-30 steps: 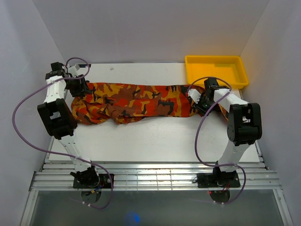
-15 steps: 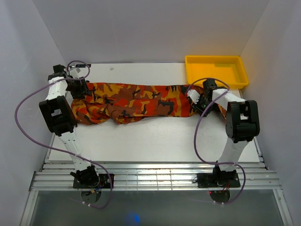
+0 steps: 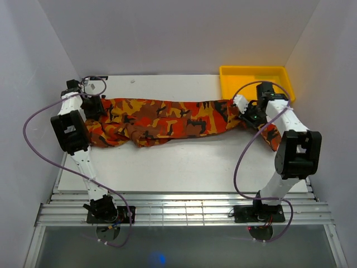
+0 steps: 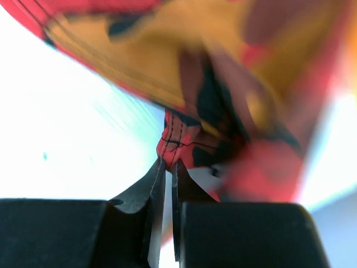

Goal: Fold and stack the trousers
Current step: Flatten the trousers out

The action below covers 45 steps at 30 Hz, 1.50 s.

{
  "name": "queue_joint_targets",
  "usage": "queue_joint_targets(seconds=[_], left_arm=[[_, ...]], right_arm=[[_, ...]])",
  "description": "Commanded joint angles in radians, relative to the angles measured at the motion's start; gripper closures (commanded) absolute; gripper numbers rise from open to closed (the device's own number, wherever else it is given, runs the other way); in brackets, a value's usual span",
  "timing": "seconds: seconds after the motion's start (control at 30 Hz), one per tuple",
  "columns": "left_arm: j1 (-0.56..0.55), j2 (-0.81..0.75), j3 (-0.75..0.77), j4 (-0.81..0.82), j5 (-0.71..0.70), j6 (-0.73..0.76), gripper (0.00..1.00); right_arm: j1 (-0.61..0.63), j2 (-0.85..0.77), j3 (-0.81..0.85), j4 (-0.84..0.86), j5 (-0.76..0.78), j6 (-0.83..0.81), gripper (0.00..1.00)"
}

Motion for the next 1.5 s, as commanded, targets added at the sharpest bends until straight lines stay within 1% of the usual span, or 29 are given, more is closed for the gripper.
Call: queue_joint_targets(seconds=[0.0,0.1,0.17,0.27,0.3,0.37,0.4,0.43,0.57,0.67,0.7,0.73,0.77,0.8,0.83,0.87,0.9,0.93,0.97,1.03,1.1,1.13,1.17,1.23,1.27,1.3,1.37,1.4,1.47], left_arm=[[0.013,0.066,-0.002,-0.028,-0.089,-0.007,0.37],[0.023,0.103,0.035,-0.057,-0.105,-0.020,0.39],[0.030,0.118,0.055,-0.065,-0.121,-0.024,0.39],[0.049,0.137,0.067,-0.079,-0.125,-0.030,0.39],[0.062,0.141,0.072,-0.087,-0.120,-0.030,0.39],[0.077,0.151,0.076,-0.090,-0.115,-0.030,0.39],[0.089,0.154,0.078,-0.091,-0.118,-0.029,0.39],[0.097,0.161,0.081,-0.091,-0.118,-0.027,0.39],[0.119,0.177,0.103,-0.097,-0.117,-0.023,0.39],[0.125,0.171,0.115,-0.097,-0.086,-0.008,0.39],[0.125,0.161,0.122,-0.097,-0.068,-0.001,0.38],[0.126,0.145,0.121,-0.093,0.022,0.011,0.37],[0.126,0.123,0.115,-0.084,0.055,0.015,0.36],[0.126,0.067,0.112,-0.070,0.097,0.019,0.35],[0.126,0.033,0.109,-0.065,0.177,0.022,0.34],[0.125,-0.001,0.110,-0.062,0.196,0.022,0.33],[0.122,-0.067,0.112,-0.071,0.211,0.026,0.32],[0.119,-0.098,0.115,-0.086,0.230,0.038,0.32],[0.117,-0.127,0.118,-0.105,0.227,0.051,0.31],[0.116,-0.210,0.100,-0.181,0.218,0.110,0.31],[0.123,-0.277,0.009,-0.229,0.189,0.150,0.32],[0.137,-0.355,-0.034,-0.237,0.191,0.175,0.32],[0.152,-0.398,-0.137,-0.235,0.210,0.181,0.32],[0.209,-0.490,-0.233,-0.249,0.267,0.195,0.32],[0.223,-0.506,-0.274,-0.263,0.274,0.206,0.32],[0.249,-0.515,-0.340,-0.300,0.279,0.219,0.32],[0.284,-0.538,-0.402,-0.305,0.280,0.244,0.33],[0.330,-0.537,-0.449,-0.295,0.288,0.246,0.33],[0.365,-0.527,-0.477,-0.297,0.311,0.265,0.35]], right_arm=[[-0.102,-0.146,0.128,-0.177,-0.078,-0.129,0.92],[-0.169,-0.171,0.185,-0.280,-0.078,-0.210,0.92],[-0.208,-0.170,0.205,-0.319,-0.069,-0.242,0.92],[-0.309,-0.168,0.222,-0.360,-0.045,-0.319,0.92],[-0.371,-0.171,0.223,-0.368,-0.039,-0.343,0.92],[-0.438,-0.179,0.220,-0.385,-0.025,-0.431,0.92],[-0.502,-0.179,0.222,-0.391,-0.020,-0.458,0.92],[-0.536,-0.177,0.235,-0.405,-0.017,-0.504,0.92],[-0.686,-0.147,0.324,-0.480,-0.029,-0.583,0.92],[-0.702,-0.139,0.312,-0.510,-0.012,-0.600,0.92],[-0.700,-0.143,0.267,-0.512,-0.012,-0.610,0.92],[-0.694,-0.157,0.233,-0.503,-0.005,-0.614,0.92],[-0.682,-0.165,0.193,-0.488,0.015,-0.612,0.92],[-0.642,-0.171,0.112,-0.460,0.041,-0.602,0.91],[-0.627,-0.191,0.079,-0.442,0.053,-0.592,0.78],[-0.616,-0.202,0.059,-0.426,0.034,-0.586,0.72],[-0.601,-0.211,0.048,-0.390,0.008,-0.556,0.63],[-0.590,-0.220,0.056,-0.367,-0.044,-0.523,0.44],[-0.564,-0.217,0.074,-0.350,-0.067,-0.490,0.39],[-0.529,-0.182,0.161,-0.340,-0.119,-0.383,0.39],[-0.464,-0.157,0.220,-0.334,-0.138,-0.301,0.41],[-0.440,-0.133,0.267,-0.320,-0.159,-0.225,0.44],[-0.412,-0.122,0.284,-0.319,-0.166,-0.192,0.45],[-0.319,-0.092,0.301,-0.287,-0.175,-0.134,0.48],[-0.288,-0.084,0.300,-0.267,-0.169,-0.082,0.50],[-0.225,-0.073,0.295,-0.238,-0.163,-0.049,0.51],[-0.145,-0.036,0.294,-0.173,-0.147,0.009,0.55],[-0.124,-0.021,0.297,-0.153,-0.140,0.026,0.56],[-0.088,0.033,0.314,-0.139,-0.132,0.040,0.60]])
